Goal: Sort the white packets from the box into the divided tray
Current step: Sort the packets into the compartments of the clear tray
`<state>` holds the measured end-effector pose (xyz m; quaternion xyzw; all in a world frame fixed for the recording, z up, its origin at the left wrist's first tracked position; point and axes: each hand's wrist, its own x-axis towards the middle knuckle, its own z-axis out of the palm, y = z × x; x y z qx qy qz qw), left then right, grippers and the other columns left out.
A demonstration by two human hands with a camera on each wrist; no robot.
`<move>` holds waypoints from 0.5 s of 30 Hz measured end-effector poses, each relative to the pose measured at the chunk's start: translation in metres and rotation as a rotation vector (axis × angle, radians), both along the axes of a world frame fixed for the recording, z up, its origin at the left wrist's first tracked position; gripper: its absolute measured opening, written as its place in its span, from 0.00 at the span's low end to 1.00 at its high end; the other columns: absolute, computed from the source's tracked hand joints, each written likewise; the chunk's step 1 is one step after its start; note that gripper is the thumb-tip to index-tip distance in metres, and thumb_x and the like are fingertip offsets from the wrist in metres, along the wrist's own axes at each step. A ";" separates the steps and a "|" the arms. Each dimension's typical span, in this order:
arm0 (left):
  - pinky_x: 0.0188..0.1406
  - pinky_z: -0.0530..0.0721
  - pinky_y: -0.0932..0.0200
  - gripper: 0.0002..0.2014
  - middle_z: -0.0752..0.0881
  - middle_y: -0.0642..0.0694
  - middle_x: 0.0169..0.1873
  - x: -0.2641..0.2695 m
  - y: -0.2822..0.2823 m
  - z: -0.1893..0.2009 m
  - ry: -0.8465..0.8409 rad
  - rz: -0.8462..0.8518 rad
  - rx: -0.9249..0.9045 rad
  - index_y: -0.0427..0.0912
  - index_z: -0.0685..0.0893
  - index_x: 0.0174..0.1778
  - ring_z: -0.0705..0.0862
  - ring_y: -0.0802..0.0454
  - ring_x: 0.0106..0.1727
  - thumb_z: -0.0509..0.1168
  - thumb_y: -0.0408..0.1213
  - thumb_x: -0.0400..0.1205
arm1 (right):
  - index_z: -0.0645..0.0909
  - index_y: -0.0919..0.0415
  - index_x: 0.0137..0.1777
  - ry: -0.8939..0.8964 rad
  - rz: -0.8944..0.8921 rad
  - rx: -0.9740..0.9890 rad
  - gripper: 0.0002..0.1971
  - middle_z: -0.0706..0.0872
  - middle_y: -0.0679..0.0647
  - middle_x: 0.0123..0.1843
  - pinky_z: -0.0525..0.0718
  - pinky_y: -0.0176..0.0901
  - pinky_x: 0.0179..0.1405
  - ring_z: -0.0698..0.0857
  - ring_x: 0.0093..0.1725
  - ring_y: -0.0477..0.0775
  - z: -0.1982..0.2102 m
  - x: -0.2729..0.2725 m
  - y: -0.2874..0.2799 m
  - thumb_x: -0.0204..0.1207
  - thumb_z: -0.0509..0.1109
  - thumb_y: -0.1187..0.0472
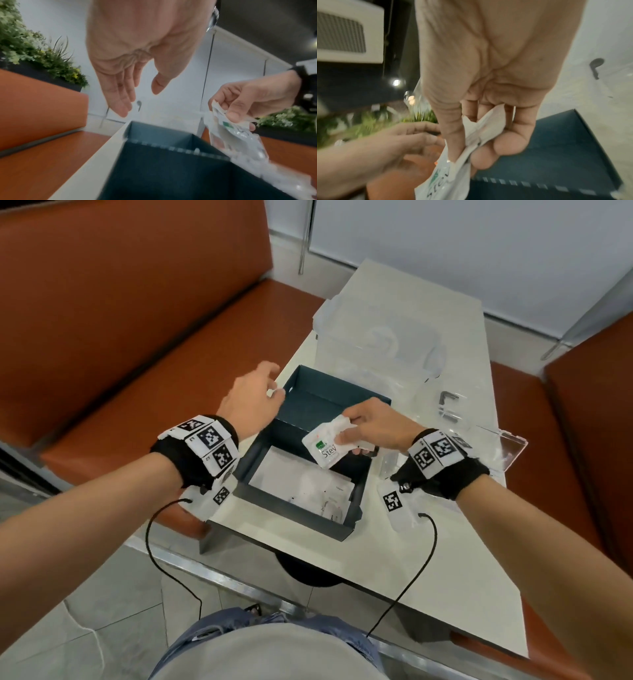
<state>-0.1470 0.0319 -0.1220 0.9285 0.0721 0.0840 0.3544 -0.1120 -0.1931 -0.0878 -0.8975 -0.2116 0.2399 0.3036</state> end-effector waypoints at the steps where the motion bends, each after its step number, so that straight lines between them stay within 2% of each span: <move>1: 0.45 0.87 0.58 0.17 0.84 0.48 0.60 0.003 -0.006 0.013 -0.021 -0.044 -0.067 0.47 0.74 0.72 0.84 0.53 0.53 0.60 0.44 0.87 | 0.87 0.65 0.51 0.048 -0.052 0.097 0.08 0.92 0.55 0.43 0.84 0.39 0.31 0.88 0.33 0.52 0.011 -0.001 -0.006 0.74 0.75 0.64; 3: 0.41 0.87 0.61 0.14 0.86 0.52 0.55 0.008 -0.023 0.038 0.029 -0.151 -0.240 0.50 0.79 0.65 0.85 0.56 0.52 0.58 0.50 0.87 | 0.87 0.63 0.51 0.096 -0.107 0.242 0.07 0.93 0.56 0.45 0.84 0.42 0.33 0.88 0.35 0.55 0.033 -0.005 -0.018 0.74 0.75 0.66; 6: 0.37 0.88 0.63 0.23 0.89 0.51 0.53 0.008 -0.059 0.070 0.297 -0.359 -0.587 0.52 0.80 0.63 0.88 0.56 0.51 0.54 0.62 0.83 | 0.86 0.68 0.49 0.116 -0.131 0.372 0.06 0.91 0.63 0.45 0.82 0.38 0.29 0.85 0.35 0.55 0.057 -0.009 -0.035 0.73 0.75 0.69; 7: 0.40 0.89 0.59 0.28 0.90 0.48 0.54 0.008 -0.071 0.076 0.395 -0.438 -0.685 0.51 0.80 0.64 0.89 0.53 0.52 0.53 0.67 0.80 | 0.86 0.70 0.50 0.119 -0.145 0.395 0.08 0.91 0.66 0.46 0.82 0.38 0.30 0.85 0.36 0.57 0.062 -0.009 -0.042 0.73 0.75 0.69; 9: 0.50 0.89 0.45 0.36 0.89 0.42 0.58 0.008 -0.094 0.080 0.561 -0.584 -0.846 0.48 0.80 0.67 0.88 0.44 0.58 0.55 0.70 0.73 | 0.84 0.73 0.53 0.115 -0.171 0.418 0.10 0.89 0.71 0.49 0.81 0.45 0.38 0.85 0.42 0.63 0.066 -0.010 -0.054 0.73 0.74 0.70; 11: 0.54 0.88 0.38 0.32 0.87 0.36 0.60 0.008 -0.115 0.079 0.658 -0.655 -0.975 0.47 0.80 0.67 0.88 0.38 0.59 0.58 0.66 0.74 | 0.84 0.72 0.54 0.090 -0.202 0.425 0.09 0.88 0.71 0.51 0.78 0.52 0.46 0.84 0.46 0.68 0.066 -0.010 -0.066 0.74 0.72 0.71; 13: 0.49 0.90 0.45 0.25 0.87 0.33 0.60 0.009 -0.135 0.077 0.691 -0.639 -1.080 0.42 0.80 0.66 0.89 0.37 0.56 0.62 0.57 0.80 | 0.84 0.71 0.53 0.054 -0.249 0.429 0.07 0.87 0.70 0.49 0.76 0.53 0.46 0.82 0.44 0.65 0.063 -0.009 -0.079 0.76 0.69 0.73; 15: 0.41 0.91 0.56 0.18 0.87 0.31 0.59 0.013 -0.149 0.072 0.695 -0.564 -1.177 0.38 0.79 0.65 0.91 0.43 0.49 0.63 0.46 0.85 | 0.83 0.72 0.52 0.081 -0.320 0.483 0.08 0.84 0.69 0.46 0.76 0.53 0.45 0.80 0.43 0.62 0.056 -0.009 -0.092 0.77 0.65 0.76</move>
